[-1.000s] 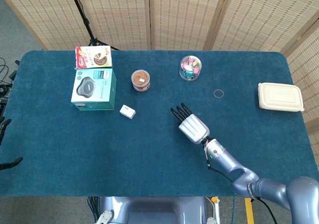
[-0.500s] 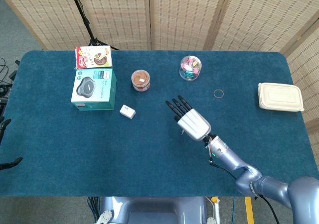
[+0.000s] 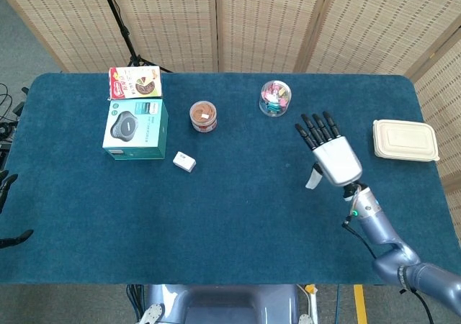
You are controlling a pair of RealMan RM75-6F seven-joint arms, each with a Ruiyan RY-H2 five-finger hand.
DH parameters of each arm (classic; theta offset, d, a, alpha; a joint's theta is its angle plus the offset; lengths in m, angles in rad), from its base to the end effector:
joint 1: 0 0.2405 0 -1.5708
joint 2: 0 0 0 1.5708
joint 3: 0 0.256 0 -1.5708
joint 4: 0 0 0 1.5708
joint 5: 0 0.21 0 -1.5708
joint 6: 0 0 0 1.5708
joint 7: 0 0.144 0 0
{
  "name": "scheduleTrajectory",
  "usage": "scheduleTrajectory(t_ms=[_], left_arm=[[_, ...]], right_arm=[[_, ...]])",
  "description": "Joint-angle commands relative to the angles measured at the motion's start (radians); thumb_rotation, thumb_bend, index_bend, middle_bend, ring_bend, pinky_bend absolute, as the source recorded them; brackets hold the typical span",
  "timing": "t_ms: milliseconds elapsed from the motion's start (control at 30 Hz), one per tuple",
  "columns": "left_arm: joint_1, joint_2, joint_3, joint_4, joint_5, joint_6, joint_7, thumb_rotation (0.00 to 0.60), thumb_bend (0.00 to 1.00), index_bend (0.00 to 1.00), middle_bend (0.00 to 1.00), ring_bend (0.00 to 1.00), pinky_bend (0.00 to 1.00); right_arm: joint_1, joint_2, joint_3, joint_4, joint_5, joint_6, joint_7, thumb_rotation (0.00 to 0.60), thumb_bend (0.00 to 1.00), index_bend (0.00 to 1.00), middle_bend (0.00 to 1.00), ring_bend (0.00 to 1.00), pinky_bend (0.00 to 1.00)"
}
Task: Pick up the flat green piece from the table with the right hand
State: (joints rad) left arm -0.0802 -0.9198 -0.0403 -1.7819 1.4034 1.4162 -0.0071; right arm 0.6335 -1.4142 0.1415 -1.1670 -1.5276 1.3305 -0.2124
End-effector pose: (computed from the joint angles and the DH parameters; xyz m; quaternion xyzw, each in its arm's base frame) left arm -0.3074 0.1747 0.2003 -0.5817 -0.4249 -0.3441 0.6022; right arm -0.2094 -0.3643 0.0984 0.7128 -0.1140 0.4194 0.5505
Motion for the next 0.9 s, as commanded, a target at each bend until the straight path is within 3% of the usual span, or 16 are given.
scheduleTrajectory(t_ms=[33,267,467,700,900], left_arm=[[0.002,-0.001,0.002,0.000,0.004,0.002,0.000,0.600,0.00,0.00,0.00,0.00,0.07],[0.013,-0.006,0.010,0.002,0.021,0.021,0.007,0.600,0.00,0.00,0.00,0.00,0.07],[0.024,-0.022,0.015,0.012,0.040,0.047,0.021,0.600,0.00,0.00,0.00,0.00,0.07],[0.033,-0.032,0.016,0.022,0.058,0.071,0.023,0.600,0.00,0.00,0.00,0.00,0.07],[0.039,-0.042,0.019,0.038,0.080,0.089,0.020,0.600,0.00,0.00,0.00,0.00,0.07]], right_arm=[[-0.064,0.044,0.011,-0.020,0.020,0.072,0.071,0.600,0.00,0.02,0.00,0.00,0.00],[-0.193,0.114,-0.013,-0.020,0.069,0.130,0.208,0.600,0.00,0.03,0.00,0.00,0.00],[-0.299,0.226,-0.047,-0.162,0.100,0.146,0.275,0.600,0.00,0.00,0.00,0.00,0.00],[-0.400,0.296,-0.087,-0.296,0.089,0.209,0.278,0.600,0.00,0.00,0.00,0.00,0.00],[-0.443,0.307,-0.100,-0.340,0.074,0.234,0.235,0.600,0.00,0.02,0.00,0.00,0.00]])
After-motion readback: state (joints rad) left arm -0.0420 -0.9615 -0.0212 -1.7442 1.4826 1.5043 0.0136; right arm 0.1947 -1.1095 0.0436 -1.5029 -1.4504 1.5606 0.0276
